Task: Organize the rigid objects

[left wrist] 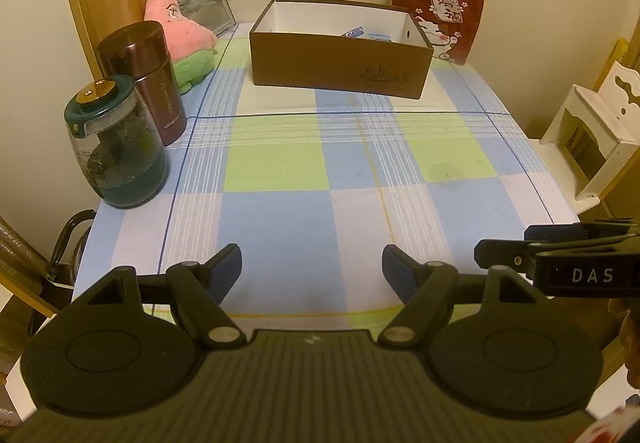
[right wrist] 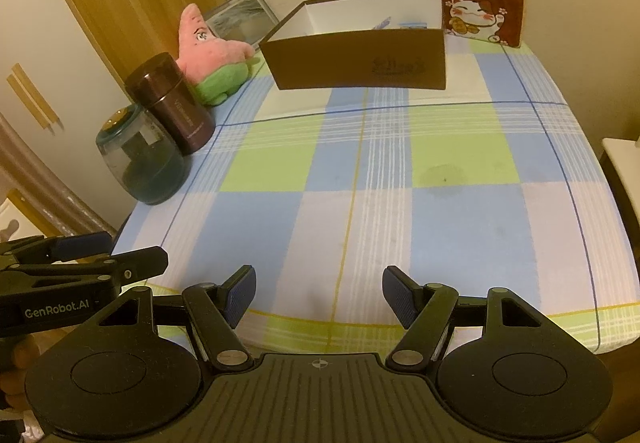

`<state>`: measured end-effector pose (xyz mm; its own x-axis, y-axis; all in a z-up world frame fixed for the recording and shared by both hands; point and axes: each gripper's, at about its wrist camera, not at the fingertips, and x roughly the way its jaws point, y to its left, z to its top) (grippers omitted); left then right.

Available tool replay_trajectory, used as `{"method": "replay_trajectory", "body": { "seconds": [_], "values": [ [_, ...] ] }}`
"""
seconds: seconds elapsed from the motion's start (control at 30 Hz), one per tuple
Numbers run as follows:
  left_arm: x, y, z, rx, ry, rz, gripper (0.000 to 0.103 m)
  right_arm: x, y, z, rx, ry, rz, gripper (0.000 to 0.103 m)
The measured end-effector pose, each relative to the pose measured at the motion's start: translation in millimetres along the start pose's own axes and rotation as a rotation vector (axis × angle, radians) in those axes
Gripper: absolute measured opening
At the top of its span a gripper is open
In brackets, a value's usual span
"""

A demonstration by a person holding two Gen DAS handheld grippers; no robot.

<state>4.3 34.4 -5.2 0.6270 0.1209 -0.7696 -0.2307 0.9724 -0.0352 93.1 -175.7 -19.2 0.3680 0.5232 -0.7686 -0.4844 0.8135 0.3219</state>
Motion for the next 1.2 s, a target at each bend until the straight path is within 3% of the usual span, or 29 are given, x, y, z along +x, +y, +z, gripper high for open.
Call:
{"method": "replay_trajectory", "body": {
  "seconds": [1.2],
  "values": [
    [2.9, 0.1, 5.1, -0.004, -0.001, -0.002, 0.076, 2.4, 0.0, 4.4, -0.001, -0.001, -0.002, 0.07]
  ]
}}
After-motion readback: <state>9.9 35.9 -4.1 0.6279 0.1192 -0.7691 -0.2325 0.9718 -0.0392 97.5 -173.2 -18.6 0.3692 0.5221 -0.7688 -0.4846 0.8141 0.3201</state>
